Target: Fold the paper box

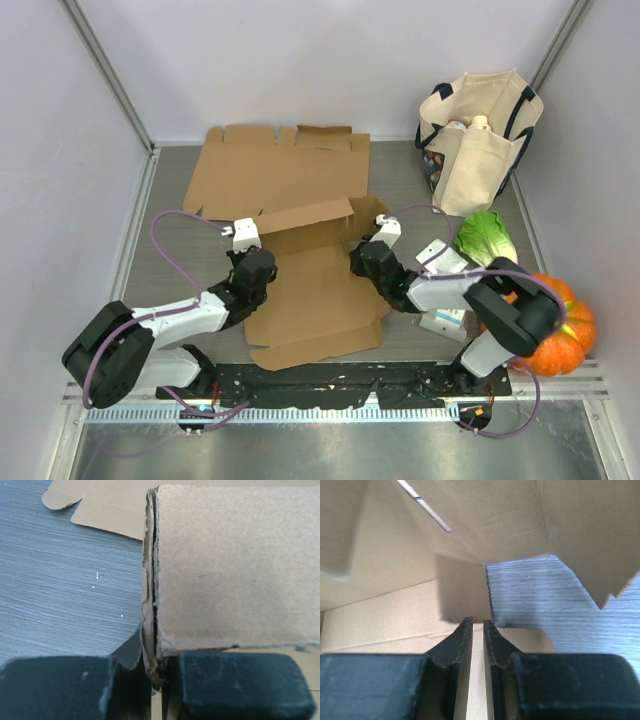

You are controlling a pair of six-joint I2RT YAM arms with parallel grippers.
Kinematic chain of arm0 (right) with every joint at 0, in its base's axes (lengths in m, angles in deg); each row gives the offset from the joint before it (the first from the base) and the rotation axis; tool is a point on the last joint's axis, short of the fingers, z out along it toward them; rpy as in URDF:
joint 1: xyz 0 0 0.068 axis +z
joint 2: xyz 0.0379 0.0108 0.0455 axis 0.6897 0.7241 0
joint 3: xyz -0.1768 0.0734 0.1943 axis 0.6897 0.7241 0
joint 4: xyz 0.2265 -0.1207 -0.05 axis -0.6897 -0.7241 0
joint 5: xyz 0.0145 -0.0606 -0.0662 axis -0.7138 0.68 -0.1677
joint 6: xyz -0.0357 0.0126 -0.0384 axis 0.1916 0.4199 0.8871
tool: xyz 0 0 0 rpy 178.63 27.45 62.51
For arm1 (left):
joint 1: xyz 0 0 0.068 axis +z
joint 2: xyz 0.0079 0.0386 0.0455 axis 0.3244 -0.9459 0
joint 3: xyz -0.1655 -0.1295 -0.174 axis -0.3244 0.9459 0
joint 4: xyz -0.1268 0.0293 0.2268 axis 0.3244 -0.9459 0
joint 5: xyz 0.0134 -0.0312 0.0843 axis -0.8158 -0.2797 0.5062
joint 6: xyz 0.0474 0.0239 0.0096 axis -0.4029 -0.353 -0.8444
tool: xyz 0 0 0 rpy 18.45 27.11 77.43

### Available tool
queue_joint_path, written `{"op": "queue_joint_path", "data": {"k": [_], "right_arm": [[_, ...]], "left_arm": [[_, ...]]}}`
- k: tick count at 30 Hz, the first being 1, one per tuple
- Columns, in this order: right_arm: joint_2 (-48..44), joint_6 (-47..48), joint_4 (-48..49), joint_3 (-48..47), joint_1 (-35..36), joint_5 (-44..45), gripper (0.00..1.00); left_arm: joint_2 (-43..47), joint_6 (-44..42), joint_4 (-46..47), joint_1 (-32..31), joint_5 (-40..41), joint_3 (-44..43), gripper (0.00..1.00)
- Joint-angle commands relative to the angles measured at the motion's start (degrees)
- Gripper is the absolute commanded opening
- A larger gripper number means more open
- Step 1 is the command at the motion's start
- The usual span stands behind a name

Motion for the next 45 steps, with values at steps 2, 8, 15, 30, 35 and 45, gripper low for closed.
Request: {"op": "queue_joint_path", "data": {"k": [2, 8, 15, 30, 35, 45], "right_arm": [[-10.87, 0.72, -12.83, 1.13, -0.41, -5.83, 0.22], [-12.30, -4.12, -9.42, 10.53, -0.50, -1.87, 0.21], [-9.64, -0.89, -14.04, 7.91, -0.50, -0.48, 0.22], [-26.70, 18.37, -13.02, 6.24, -14.38, -7.82, 0.62], [-22.68, 22.59, -6.77, 3.88, -16.23, -13.29, 0.62], [-14.75, 23.65, -2.46, 0.35, -16.05, -18.92, 0.45]], "left_arm": [[0.29, 0.83, 1.72, -0.06, 0.28, -1.24, 0.00], [0.38, 0.83, 1.81, -0.14, 0.37, -1.15, 0.00], [0.65, 0.65, 1.64, -0.14, 0.46, -1.06, 0.00], [0.91, 0.21, 1.64, -0.06, 0.19, -1.06, 0.00], [0.73, 0.21, 1.64, -0.06, 0.02, -1.06, 0.00], [0.73, 0.30, 1.72, -0.14, -0.33, -1.06, 0.00]]}}
